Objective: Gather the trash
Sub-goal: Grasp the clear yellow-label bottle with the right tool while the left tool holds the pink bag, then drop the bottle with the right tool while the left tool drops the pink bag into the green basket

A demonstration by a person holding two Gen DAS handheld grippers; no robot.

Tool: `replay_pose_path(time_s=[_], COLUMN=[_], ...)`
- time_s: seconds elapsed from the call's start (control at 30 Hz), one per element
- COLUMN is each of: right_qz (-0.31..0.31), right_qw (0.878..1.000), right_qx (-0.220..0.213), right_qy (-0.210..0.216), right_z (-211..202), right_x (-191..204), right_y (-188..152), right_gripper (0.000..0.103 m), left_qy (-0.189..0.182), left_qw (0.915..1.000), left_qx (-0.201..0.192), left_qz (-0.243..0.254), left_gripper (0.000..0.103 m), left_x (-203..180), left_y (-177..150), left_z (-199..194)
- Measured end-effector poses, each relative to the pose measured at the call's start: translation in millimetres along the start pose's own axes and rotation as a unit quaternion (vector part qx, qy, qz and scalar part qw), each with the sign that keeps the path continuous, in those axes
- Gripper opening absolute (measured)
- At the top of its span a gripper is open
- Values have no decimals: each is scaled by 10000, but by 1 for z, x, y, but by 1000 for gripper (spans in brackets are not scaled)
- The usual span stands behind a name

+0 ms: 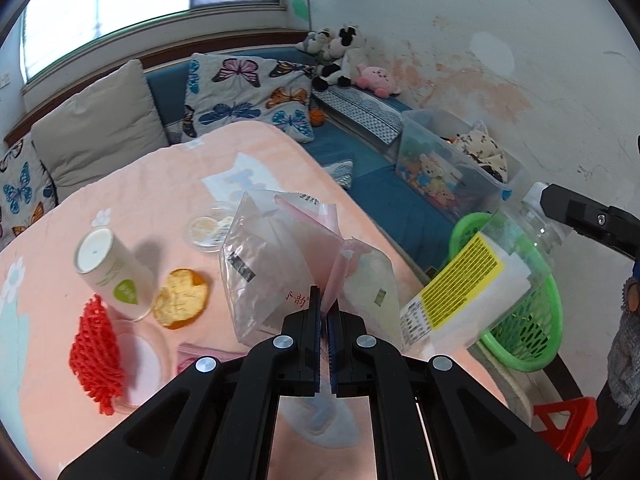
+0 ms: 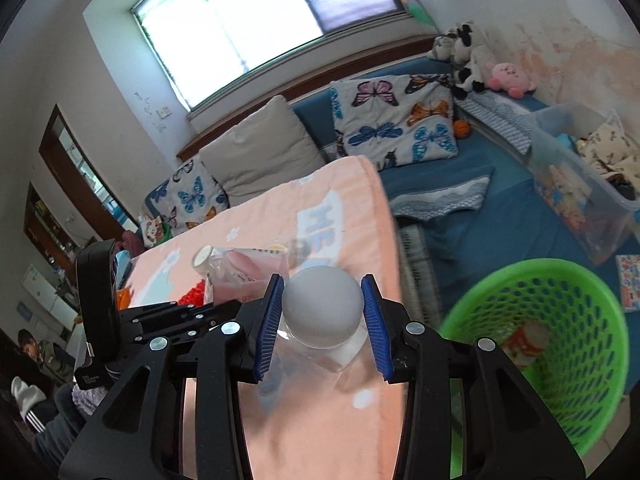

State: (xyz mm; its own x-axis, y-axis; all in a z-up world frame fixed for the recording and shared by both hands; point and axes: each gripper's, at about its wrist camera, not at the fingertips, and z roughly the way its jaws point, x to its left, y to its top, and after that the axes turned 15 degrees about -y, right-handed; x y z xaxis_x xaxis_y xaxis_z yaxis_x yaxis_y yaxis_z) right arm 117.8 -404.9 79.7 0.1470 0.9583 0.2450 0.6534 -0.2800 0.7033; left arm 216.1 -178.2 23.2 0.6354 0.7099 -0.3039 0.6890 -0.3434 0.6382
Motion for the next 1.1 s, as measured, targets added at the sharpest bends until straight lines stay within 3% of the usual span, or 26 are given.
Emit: replay_pose_path(time_s=[0.37,0.67,0.83,1.1], right_qz=[154,135,305,548], right_qw=[9949,9854,9820,9793], right_qx=[-257,240,604,724], right_qy=[-960,-1680,-1764,-1807], right_z=[-41,-16,6,11], right_x=[-80,-135,-158,-183], right_y=[-12,-55,-77,-87], right_gripper=[41,41,41,41], left_qy=[-393,-763,-931,-1028], left_qw=[9985,9943,9909,9875], left_qx=[115,330,547,840], left_qz=[362,671,801,849], left_gripper=[3,3,3,3], left_x=[-57,-118,-150,-173], left_y=[6,7,1,-7], left_z=[25,57,82,114])
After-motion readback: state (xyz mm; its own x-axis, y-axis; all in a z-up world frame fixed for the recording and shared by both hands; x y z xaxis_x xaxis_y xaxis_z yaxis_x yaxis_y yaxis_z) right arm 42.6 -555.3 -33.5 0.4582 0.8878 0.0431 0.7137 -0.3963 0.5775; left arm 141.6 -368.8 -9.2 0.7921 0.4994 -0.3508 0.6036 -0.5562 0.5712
